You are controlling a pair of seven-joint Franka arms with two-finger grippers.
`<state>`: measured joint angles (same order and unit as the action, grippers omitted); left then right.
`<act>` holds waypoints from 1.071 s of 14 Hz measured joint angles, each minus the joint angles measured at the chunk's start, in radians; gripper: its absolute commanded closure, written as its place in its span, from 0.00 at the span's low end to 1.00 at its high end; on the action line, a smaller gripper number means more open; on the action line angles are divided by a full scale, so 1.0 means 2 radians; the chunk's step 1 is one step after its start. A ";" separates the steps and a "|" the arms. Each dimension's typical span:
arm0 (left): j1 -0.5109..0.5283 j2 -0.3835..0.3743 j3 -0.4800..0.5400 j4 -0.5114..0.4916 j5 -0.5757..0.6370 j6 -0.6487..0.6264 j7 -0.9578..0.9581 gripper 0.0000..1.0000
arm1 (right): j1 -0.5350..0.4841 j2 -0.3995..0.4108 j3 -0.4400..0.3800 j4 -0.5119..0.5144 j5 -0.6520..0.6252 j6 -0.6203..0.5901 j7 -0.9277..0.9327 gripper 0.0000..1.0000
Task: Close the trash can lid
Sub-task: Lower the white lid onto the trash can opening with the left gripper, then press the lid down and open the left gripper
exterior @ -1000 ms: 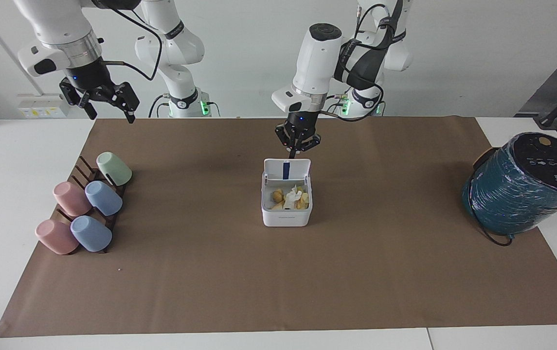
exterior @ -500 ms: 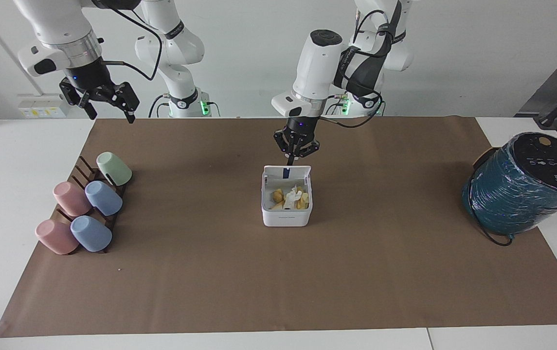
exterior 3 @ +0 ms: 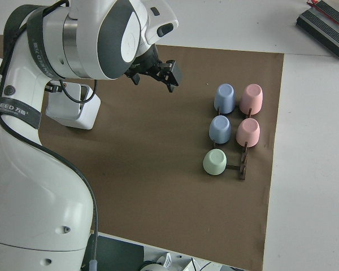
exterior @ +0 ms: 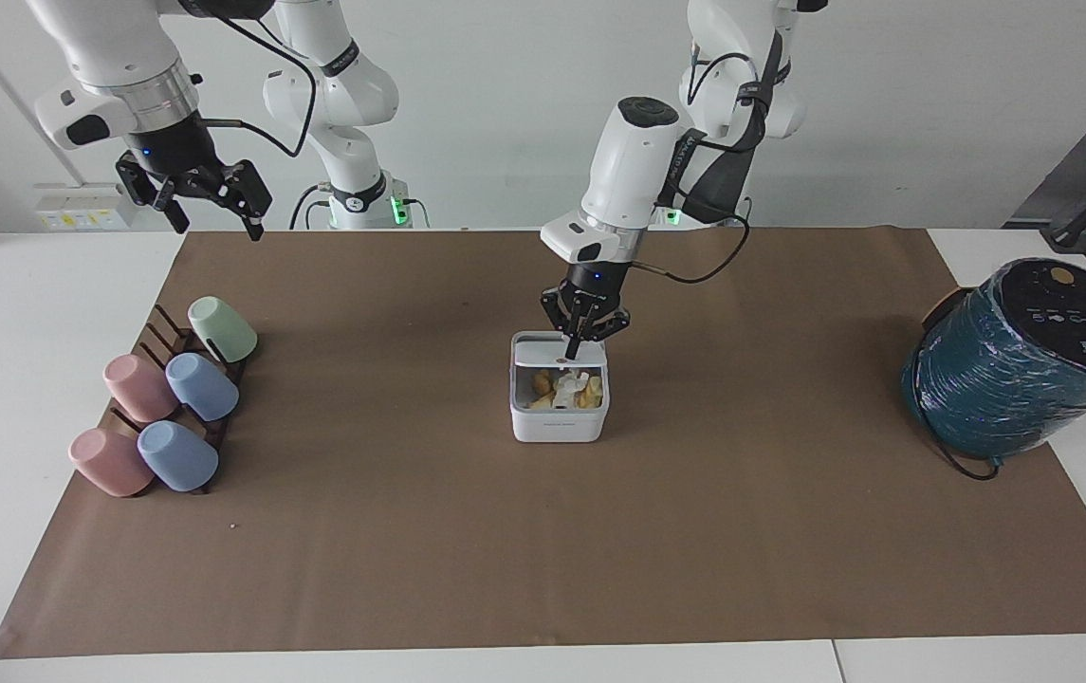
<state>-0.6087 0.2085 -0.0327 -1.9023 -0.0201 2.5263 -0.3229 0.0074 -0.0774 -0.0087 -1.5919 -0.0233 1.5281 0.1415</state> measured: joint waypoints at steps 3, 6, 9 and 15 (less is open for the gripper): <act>0.003 0.015 0.002 0.001 0.000 0.018 -0.002 1.00 | 0.000 0.000 0.000 0.000 0.000 0.000 0.000 0.00; 0.006 0.024 0.002 0.003 0.000 0.022 -0.002 1.00 | 0.000 0.000 0.000 0.000 0.000 0.000 0.000 0.00; 0.006 0.033 0.002 0.008 0.000 0.032 -0.004 1.00 | 0.000 0.000 0.000 0.000 0.000 0.000 0.000 0.00; 0.006 0.035 0.001 0.008 0.000 0.034 -0.005 1.00 | 0.000 0.000 0.000 0.000 0.000 0.000 0.000 0.00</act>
<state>-0.5964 0.2792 -0.0300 -1.8861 -0.0201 2.5944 -0.3322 0.0075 -0.0774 -0.0087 -1.5919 -0.0233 1.5281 0.1415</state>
